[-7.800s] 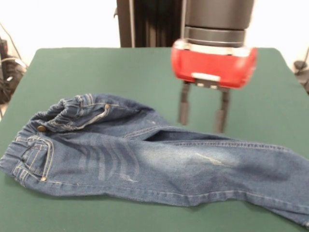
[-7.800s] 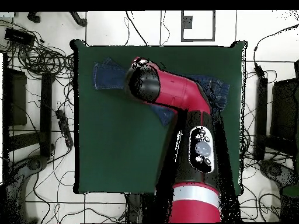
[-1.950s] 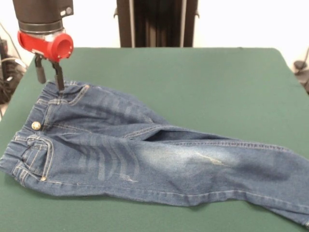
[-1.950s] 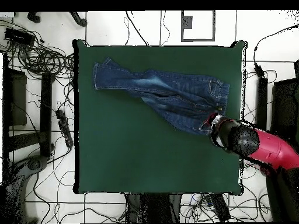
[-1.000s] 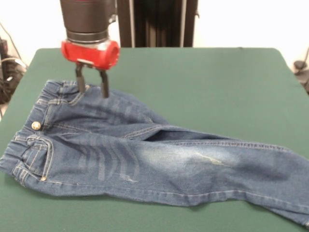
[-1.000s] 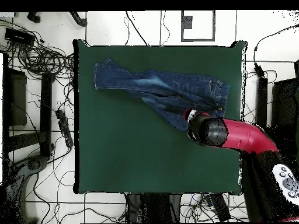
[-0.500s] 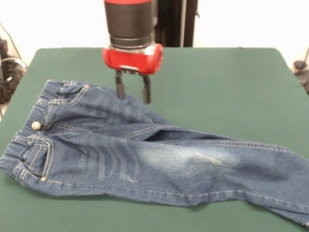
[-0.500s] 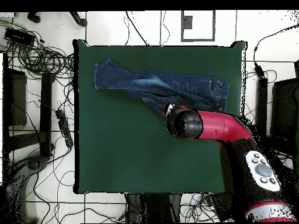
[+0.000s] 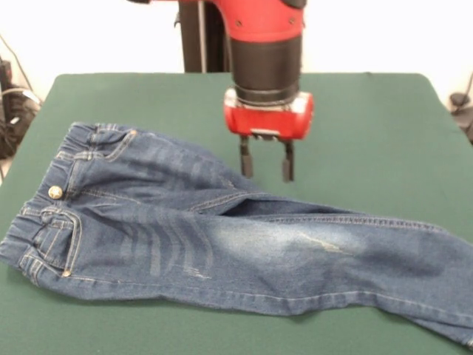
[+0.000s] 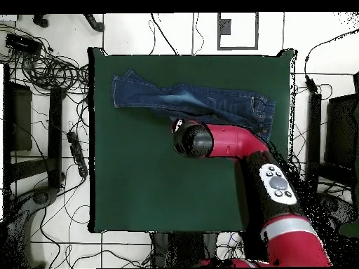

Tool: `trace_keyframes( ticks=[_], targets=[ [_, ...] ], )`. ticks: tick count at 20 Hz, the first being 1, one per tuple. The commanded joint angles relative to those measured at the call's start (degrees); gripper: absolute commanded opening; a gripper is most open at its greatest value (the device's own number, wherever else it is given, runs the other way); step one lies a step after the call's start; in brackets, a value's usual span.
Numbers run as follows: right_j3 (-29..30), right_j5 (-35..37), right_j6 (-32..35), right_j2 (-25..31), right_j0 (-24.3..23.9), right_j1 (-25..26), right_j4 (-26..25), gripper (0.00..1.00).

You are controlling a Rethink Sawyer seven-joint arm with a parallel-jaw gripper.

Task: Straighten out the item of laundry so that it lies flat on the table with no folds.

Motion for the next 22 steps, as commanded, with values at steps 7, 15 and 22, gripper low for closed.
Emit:
trace_keyframes(
  ticks=[7,15,22],
  targets=[
    [-9.77,-10.06,12.91,-4.07,7.15,16.51,6.22,1.00],
    [-12.81,-11.58,11.30,-6.45,8.25,19.31,8.62,1.00],
    [-13.15,-14.20,10.22,-7.48,8.64,19.87,9.46,1.00]
  ],
)
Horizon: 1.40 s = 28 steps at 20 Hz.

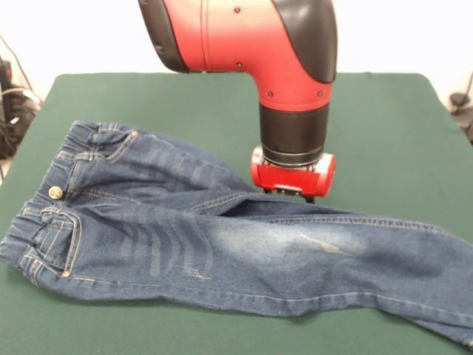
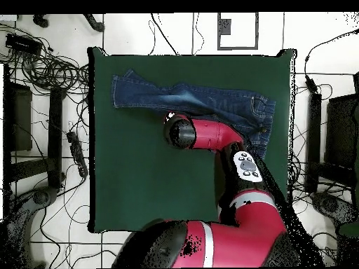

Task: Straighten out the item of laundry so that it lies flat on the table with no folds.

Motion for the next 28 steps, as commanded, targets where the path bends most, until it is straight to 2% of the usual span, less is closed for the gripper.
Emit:
trace_keyframes(
  ticks=[1,8,12,14,17,21,25,28],
  targets=[
    [-4.64,-8.16,10.01,-0.65,1.04,9.30,2.17,0.00],
    [-4.43,-9.34,10.62,-1.77,1.89,9.27,2.21,0.00],
    [-1.74,-9.50,12.30,-3.28,3.37,7.25,2.37,0.00],
    [2.60,-8.93,13.18,-2.81,3.21,3.96,2.69,0.00],
    [13.76,-9.09,14.89,-2.27,3.09,-4.49,2.55,0.00],
    [26.53,-3.43,15.09,-2.27,3.58,-15.64,4.36,0.00],
    [33.49,1.31,11.64,0.08,0.82,-22.33,5.89,0.00],
    [33.98,2.82,8.35,1.21,-1.34,-23.14,6.14,0.00]
  ],
)
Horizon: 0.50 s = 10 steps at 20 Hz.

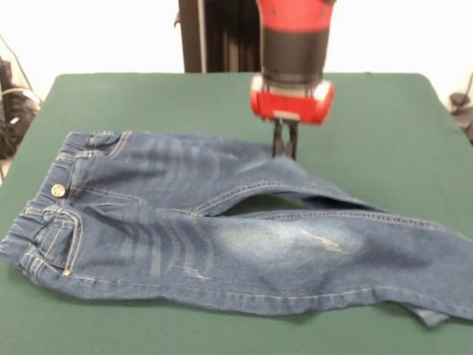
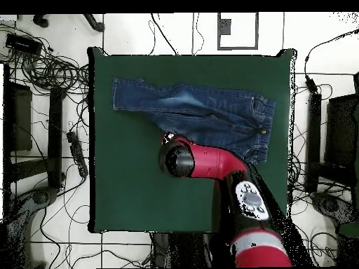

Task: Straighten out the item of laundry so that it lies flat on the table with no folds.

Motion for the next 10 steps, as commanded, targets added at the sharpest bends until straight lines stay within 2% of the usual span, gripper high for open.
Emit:
trace_keyframes(
  ticks=[1,5,10],
  targets=[
    [15.24,7.38,7.70,4.51,-2.70,-9.31,4.04,0.00],
    [12.45,6.12,5.74,5.43,-4.18,-5.68,3.22,0.00],
    [11.08,6.51,5.17,6.19,-4.98,-4.56,3.21,0.00]
  ],
)
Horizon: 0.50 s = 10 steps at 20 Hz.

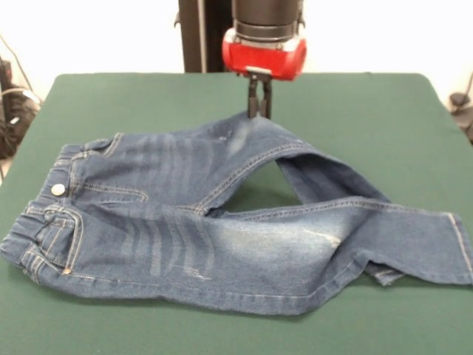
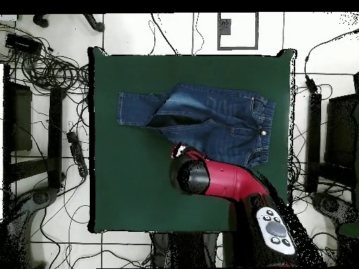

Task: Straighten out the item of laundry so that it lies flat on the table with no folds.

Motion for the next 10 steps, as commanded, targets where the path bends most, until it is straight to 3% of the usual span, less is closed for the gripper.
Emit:
trace_keyframes(
  ticks=[1,10],
  targets=[
    [3.52,5.99,5.29,6.12,-0.62,2.30,2.73,0.00],
    [1.64,4.23,7.20,5.31,0.43,4.64,3.40,0.00]
  ],
)
